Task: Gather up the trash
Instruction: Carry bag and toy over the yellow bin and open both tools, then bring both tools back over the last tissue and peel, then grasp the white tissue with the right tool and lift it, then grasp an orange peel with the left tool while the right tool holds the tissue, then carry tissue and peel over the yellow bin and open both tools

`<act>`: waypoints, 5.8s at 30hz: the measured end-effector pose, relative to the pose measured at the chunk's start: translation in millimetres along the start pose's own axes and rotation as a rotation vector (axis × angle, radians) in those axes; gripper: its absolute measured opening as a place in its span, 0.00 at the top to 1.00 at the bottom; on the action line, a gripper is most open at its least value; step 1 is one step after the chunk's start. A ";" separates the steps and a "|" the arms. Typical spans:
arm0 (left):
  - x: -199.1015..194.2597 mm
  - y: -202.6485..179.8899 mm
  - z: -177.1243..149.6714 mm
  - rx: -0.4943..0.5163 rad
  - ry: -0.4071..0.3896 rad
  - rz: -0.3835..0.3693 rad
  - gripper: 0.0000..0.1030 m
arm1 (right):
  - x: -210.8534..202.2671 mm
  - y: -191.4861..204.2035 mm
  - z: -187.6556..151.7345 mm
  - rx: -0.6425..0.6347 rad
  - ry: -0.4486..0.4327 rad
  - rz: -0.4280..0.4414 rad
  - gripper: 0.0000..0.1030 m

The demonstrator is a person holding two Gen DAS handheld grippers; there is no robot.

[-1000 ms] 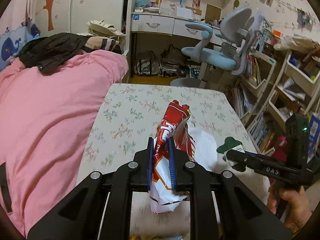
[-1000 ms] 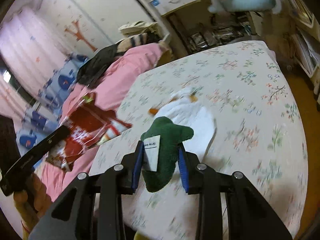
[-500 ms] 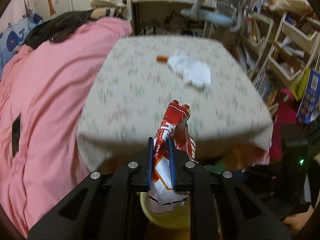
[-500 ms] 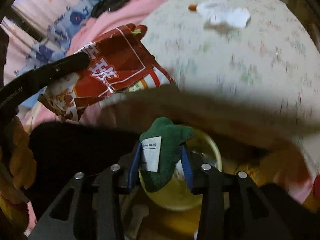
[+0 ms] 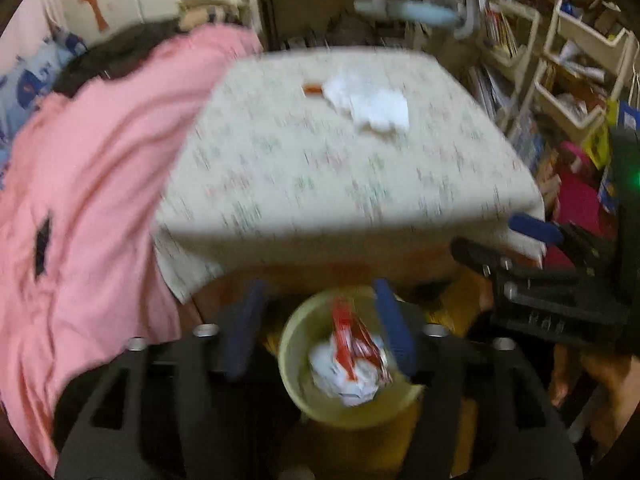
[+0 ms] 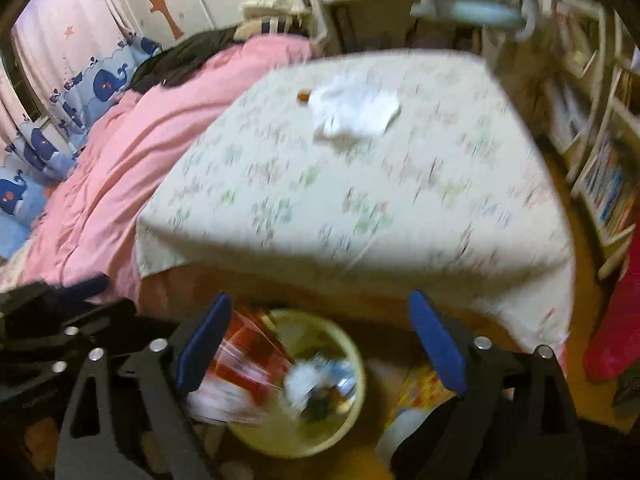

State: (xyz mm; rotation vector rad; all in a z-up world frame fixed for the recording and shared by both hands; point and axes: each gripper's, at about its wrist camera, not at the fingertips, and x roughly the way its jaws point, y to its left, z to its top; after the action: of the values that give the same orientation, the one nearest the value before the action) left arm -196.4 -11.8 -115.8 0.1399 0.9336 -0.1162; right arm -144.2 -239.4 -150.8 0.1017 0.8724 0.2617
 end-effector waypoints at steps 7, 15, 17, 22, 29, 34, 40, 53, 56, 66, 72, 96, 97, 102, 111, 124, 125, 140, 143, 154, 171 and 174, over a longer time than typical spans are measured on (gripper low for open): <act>-11.9 18.4 58.7 -0.089 -0.217 0.045 0.18 | -17.6 -0.5 42.7 -0.024 -0.222 -0.144 0.07; 1.5 36.7 137.4 -0.169 -0.390 0.075 0.09 | -17.9 4.1 102.1 -0.067 -0.377 -0.192 0.07; 6.7 42.6 155.5 -0.191 -0.415 0.069 0.09 | -15.3 3.6 116.1 -0.080 -0.404 -0.200 0.07; 23.8 50.4 199.9 -0.208 -0.460 0.063 0.07 | 3.3 4.4 143.2 -0.106 -0.434 -0.227 0.07; 59.8 60.7 222.4 -0.234 -0.446 0.066 0.07 | 32.7 3.7 150.5 -0.073 -0.404 -0.213 0.07; 76.2 67.4 219.9 -0.232 -0.415 0.090 0.07 | 35.3 8.0 150.9 -0.070 -0.385 -0.197 0.07; 78.5 76.1 220.1 -0.259 -0.411 0.082 0.07 | 36.9 5.6 153.4 -0.037 -0.363 -0.173 0.07; 77.6 70.6 213.8 -0.239 -0.405 0.076 0.07 | 41.1 7.2 154.1 -0.055 -0.339 -0.162 0.07; 77.6 70.3 213.9 -0.237 -0.406 0.077 0.07 | 42.2 7.7 154.7 -0.056 -0.335 -0.160 0.07; 81.1 67.0 212.9 -0.234 -0.399 0.064 0.07 | 46.8 10.0 154.5 -0.066 -0.323 -0.155 0.07; 82.0 69.2 216.1 -0.217 -0.399 0.055 0.07 | 55.7 12.0 153.4 -0.086 -0.289 -0.159 0.07; 151.5 94.2 226.6 -0.171 -0.173 0.058 0.07 | 172.8 -20.3 146.9 -0.099 0.115 -0.077 0.26; 153.7 91.3 226.9 -0.157 -0.169 0.057 0.07 | 173.2 -21.0 147.9 -0.109 0.116 -0.076 0.33; 175.8 74.6 230.5 -0.020 -0.136 0.006 0.07 | 161.5 -43.3 153.6 -0.061 0.139 -0.067 0.87; 217.7 20.8 241.9 0.360 -0.118 -0.170 0.07 | 129.3 -99.0 146.7 0.052 0.122 -0.056 0.91; 276.7 -31.7 258.4 0.621 0.071 -0.238 0.53 | 127.5 -105.9 149.1 0.106 0.128 0.016 0.91; 277.7 -34.0 256.5 0.628 0.089 -0.241 0.61 | 127.3 -104.1 149.3 0.104 0.127 0.024 0.91; 183.2 4.5 216.5 0.260 0.037 -0.234 0.87 | 103.3 -78.8 147.4 0.099 0.049 0.177 0.91; 164.8 7.3 202.7 0.196 0.016 -0.223 0.86 | 101.9 -77.0 143.4 0.112 0.054 0.200 0.91; 143.6 16.6 181.8 0.082 -0.022 -0.236 0.86 | 92.6 -63.1 141.2 0.097 0.056 0.244 0.91; 30.8 25.3 71.3 -0.006 -0.060 -0.234 0.86 | 4.9 3.0 27.6 0.117 0.071 0.526 0.91; 28.7 16.2 41.0 -0.005 -0.005 -0.235 0.86 | 7.4 13.6 -2.9 0.117 0.154 0.531 0.91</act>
State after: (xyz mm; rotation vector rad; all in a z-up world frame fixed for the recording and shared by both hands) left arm -144.4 -4.0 -113.8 0.0247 0.9427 -0.3315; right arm -144.4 -224.4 -155.5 0.4296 1.0044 0.7220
